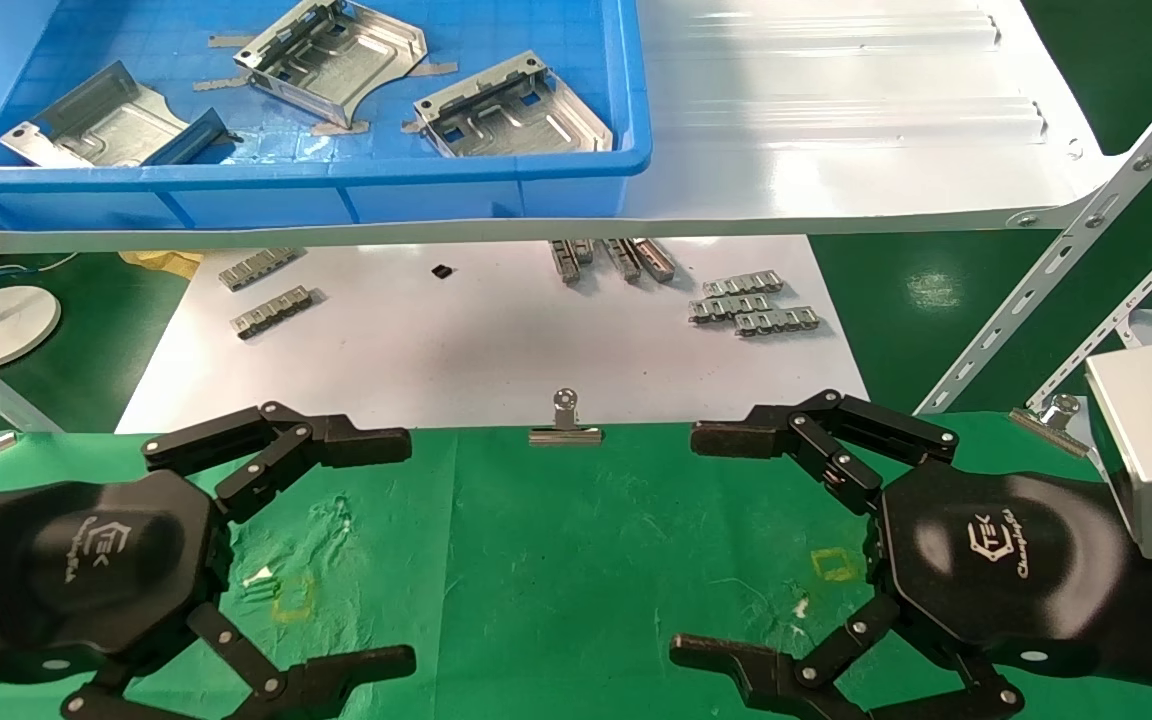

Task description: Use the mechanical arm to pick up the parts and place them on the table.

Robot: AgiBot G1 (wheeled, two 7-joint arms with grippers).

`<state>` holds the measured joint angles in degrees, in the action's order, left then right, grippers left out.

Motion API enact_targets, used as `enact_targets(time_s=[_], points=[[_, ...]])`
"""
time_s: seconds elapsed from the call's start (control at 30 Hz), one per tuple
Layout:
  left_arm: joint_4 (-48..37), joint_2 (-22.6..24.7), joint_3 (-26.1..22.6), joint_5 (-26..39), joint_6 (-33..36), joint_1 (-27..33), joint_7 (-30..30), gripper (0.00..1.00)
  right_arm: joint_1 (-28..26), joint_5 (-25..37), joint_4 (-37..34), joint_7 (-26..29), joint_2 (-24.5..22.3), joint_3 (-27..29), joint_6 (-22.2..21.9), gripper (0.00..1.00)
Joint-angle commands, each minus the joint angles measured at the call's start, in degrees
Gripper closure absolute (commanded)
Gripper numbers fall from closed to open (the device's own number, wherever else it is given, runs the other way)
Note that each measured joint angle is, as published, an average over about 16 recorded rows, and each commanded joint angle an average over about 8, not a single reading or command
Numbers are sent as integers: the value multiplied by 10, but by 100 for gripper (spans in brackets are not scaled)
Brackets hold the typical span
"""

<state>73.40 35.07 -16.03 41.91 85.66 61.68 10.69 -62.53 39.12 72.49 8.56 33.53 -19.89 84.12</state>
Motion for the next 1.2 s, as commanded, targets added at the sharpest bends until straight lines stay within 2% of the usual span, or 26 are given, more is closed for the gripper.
enact_targets(time_s=[0.03, 1.2], points=[[0, 0, 0, 0, 0, 0, 0, 0, 0, 0, 0, 0, 0, 0, 0, 100], [1, 0, 0, 0, 0, 1, 0, 0, 0, 0, 0, 0, 0, 0, 0, 100]])
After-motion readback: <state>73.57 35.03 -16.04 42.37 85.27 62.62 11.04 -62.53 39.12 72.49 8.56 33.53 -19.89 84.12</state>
